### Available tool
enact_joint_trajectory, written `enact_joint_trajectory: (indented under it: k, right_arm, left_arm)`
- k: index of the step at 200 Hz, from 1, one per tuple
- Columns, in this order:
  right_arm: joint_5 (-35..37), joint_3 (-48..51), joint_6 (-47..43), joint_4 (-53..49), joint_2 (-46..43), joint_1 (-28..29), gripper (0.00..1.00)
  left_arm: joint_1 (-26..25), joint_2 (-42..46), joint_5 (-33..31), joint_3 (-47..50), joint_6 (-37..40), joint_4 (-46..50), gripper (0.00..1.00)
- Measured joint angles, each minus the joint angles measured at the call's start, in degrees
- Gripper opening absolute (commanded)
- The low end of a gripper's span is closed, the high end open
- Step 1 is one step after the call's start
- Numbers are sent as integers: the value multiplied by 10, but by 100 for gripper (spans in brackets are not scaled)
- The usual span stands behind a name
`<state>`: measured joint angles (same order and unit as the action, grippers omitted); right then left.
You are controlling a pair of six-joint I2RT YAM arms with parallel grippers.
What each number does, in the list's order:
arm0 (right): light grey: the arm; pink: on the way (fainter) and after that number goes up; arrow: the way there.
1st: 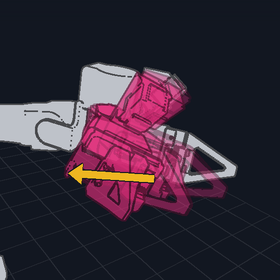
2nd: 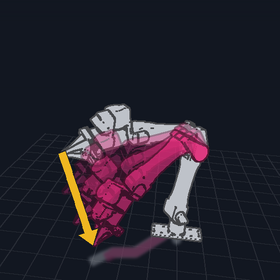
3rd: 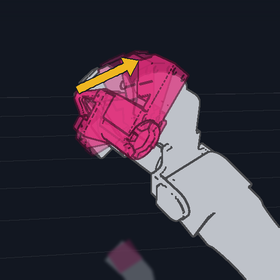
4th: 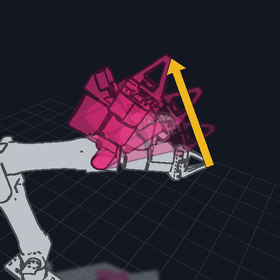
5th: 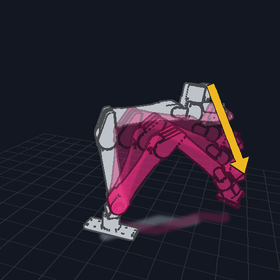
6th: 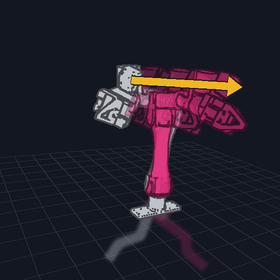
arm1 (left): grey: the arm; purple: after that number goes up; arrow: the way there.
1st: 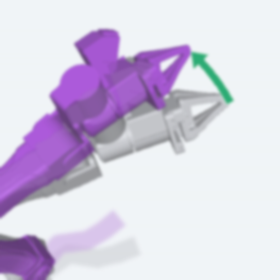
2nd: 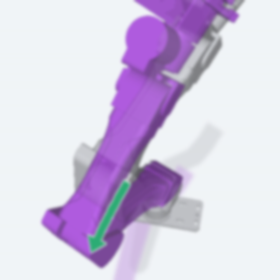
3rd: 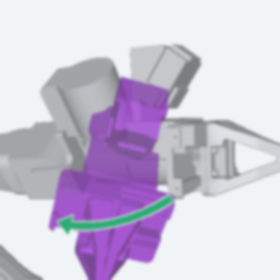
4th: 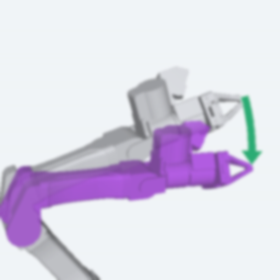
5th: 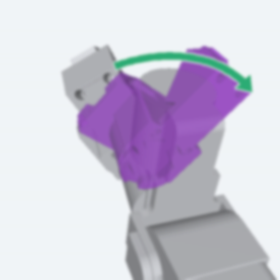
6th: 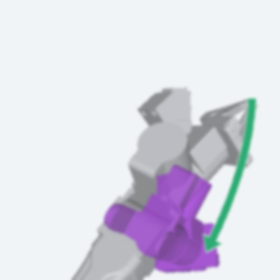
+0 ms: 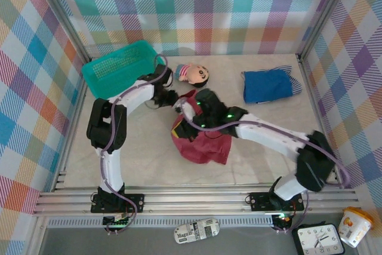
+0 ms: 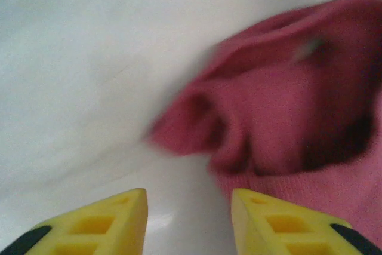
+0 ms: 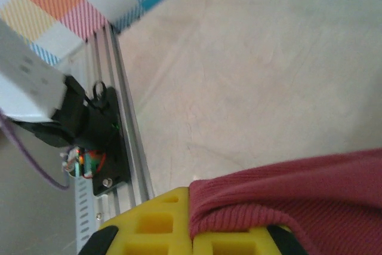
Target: Fold and stack the tank tops
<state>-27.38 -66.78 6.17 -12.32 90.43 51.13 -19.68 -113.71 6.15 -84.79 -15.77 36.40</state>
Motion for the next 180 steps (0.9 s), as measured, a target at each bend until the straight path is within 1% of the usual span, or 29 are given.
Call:
enact_joint_trajectory:
  k: [5, 11, 23, 33, 52, 62, 75, 81, 102, 114, 130, 149, 180]
  right_arm:
    - [-3, -6, 5, 5, 27, 4, 9]
    - [-6, -16, 9, 11, 60, 7, 15]
    - [-11, -36, 19, 19, 116, 12, 33]
    - [-14, -48, 17, 20, 143, 14, 42]
    - [-12, -50, 11, 9, 151, 14, 48]
    - [-4, -50, 3, -2, 141, 12, 50]
    - [16, -32, -7, -16, 104, 10, 53]
    - [32, -15, -9, -26, 74, 8, 53]
    - [101, 41, -6, -94, -35, 2, 52]
    - [147, 66, 6, -142, -88, 2, 50]
    - [195, 104, 28, -200, -142, 1, 50]
    - [239, 152, 56, -252, -172, 7, 50]
    - [276, 203, 99, -292, -158, 19, 50]
  left_arm:
    - [11, 7, -10, 18, -1, 9, 49]
    - [25, 17, -19, 37, -1, 21, 50]
    - [58, 46, -33, 65, -3, 42, 52]
    - [83, 75, -42, 77, -3, 58, 53]
    - [118, 134, -60, 79, -2, 84, 54]
    - [120, 161, -60, 81, -2, 93, 55]
    - [115, 196, -50, 90, -3, 106, 58]
    - [111, 212, -41, 100, -5, 111, 61]
    - [91, 254, -10, 148, -18, 131, 62]
    - [65, 273, 2, 179, -31, 141, 62]
    - [16, 300, 14, 227, -57, 148, 62]
    - [-38, 336, 23, 276, -94, 152, 62]
    - [-98, 414, 28, 344, -171, 149, 62]
